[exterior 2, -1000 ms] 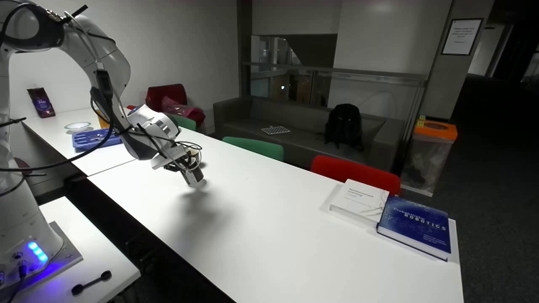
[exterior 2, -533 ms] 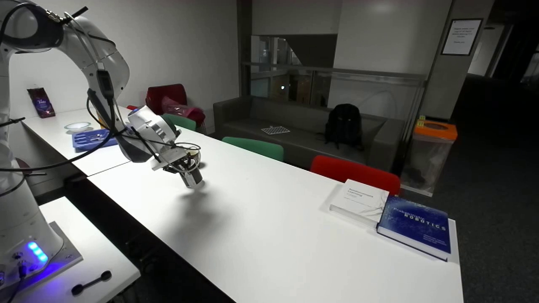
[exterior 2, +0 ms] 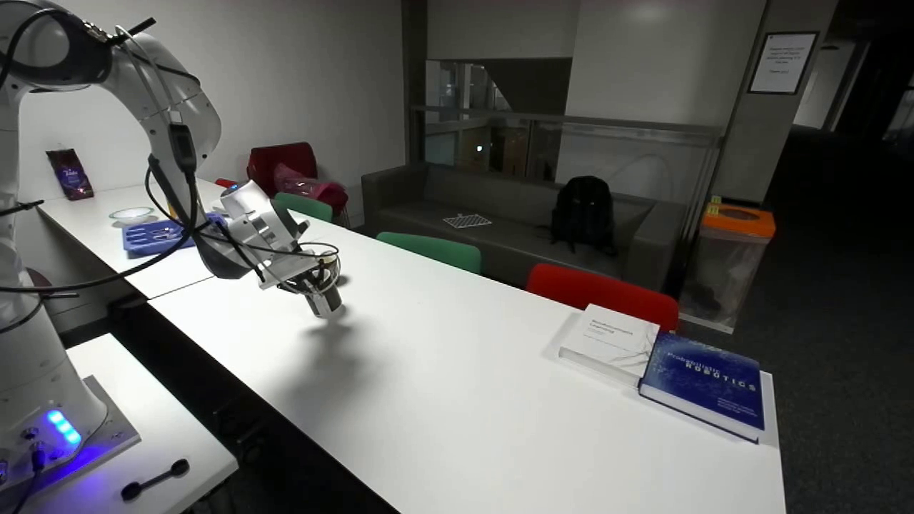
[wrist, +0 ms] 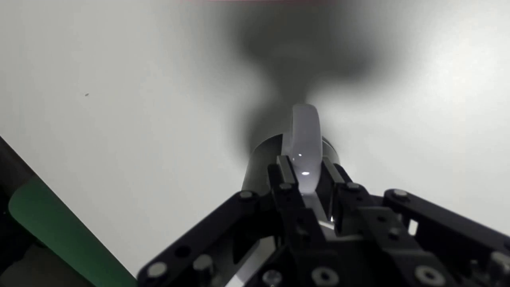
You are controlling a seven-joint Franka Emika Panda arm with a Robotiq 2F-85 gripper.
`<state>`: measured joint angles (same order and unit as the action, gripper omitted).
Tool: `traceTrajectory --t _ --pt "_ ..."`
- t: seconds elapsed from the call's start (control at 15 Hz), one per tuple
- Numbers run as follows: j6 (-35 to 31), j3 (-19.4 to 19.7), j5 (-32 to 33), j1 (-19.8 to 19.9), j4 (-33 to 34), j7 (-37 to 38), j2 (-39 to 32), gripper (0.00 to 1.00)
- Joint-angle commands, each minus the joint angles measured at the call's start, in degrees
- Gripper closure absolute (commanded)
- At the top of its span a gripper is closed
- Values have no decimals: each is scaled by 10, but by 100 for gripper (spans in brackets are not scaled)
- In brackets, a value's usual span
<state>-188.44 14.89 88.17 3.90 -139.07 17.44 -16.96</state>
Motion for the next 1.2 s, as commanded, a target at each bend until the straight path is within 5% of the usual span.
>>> traceTrajectory --t 0.0,0.13,0.2,0.27,0.4,0.8,1.13 --pt "-29 -9 -29 16 -12 -34 -3 95" --pt "-30 -11 -27 21 -12 -31 -6 95" --pt "-29 -12 -27 22 -12 -30 -7 80" --pt "-27 -13 -27 22 -13 -30 -7 55" --pt "-24 -14 -28 22 -14 -30 -8 49" --pt "-20 -20 -27 24 -23 -30 -15 2" --pt "-10 -18 -26 22 -47 -23 7 0"
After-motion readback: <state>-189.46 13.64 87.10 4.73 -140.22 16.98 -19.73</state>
